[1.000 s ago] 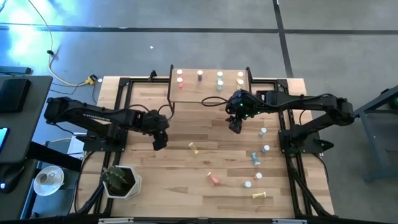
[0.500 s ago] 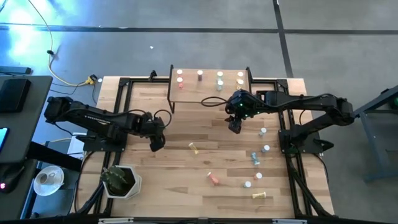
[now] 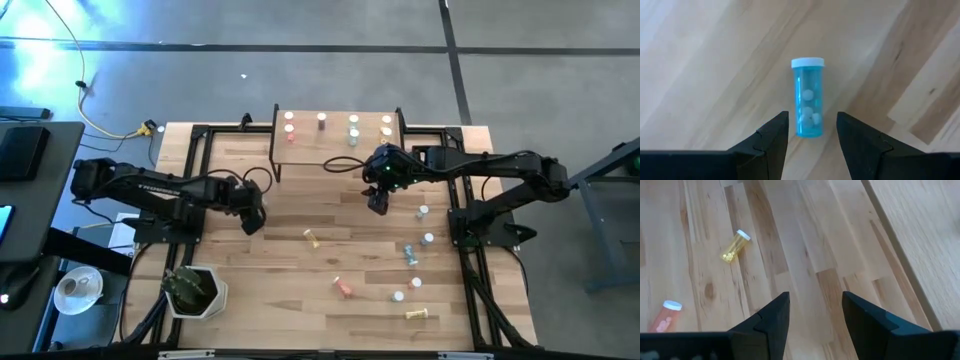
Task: Pick and place medicine bottles onto shelf by color
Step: Put the blue pill bottle on the shelf aligned with the other blue pill bottle
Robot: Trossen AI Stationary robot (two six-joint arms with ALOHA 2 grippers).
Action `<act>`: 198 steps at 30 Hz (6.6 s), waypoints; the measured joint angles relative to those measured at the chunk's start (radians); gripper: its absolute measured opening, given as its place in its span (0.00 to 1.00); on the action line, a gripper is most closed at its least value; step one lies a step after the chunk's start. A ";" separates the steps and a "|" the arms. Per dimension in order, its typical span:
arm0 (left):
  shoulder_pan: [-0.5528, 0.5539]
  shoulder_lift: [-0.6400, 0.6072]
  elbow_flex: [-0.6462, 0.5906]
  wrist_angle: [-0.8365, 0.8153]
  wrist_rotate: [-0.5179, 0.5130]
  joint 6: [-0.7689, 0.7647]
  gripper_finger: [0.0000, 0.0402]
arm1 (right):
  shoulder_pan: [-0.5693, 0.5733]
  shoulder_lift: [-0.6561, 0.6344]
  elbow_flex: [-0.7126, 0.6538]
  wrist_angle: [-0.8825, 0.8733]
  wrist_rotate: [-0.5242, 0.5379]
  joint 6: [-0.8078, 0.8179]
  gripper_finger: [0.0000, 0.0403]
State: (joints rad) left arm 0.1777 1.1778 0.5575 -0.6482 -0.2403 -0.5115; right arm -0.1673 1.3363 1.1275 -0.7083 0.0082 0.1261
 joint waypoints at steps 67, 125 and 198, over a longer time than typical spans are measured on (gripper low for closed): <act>0.025 0.090 -0.022 0.524 0.184 0.209 0.23 | 0.000 0.001 0.000 0.173 -0.100 -0.003 0.43; 0.073 0.092 0.042 1.464 0.210 0.646 0.24 | -0.003 0.124 0.002 0.946 -0.270 -0.439 0.55; 0.078 0.093 0.072 1.373 0.165 0.707 0.39 | -0.031 0.198 0.000 1.122 -0.210 -0.365 0.23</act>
State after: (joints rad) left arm 0.2562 1.2713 0.6300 0.7247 -0.0752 0.1959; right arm -0.1985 1.5345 1.1278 0.4136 -0.2021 -0.2388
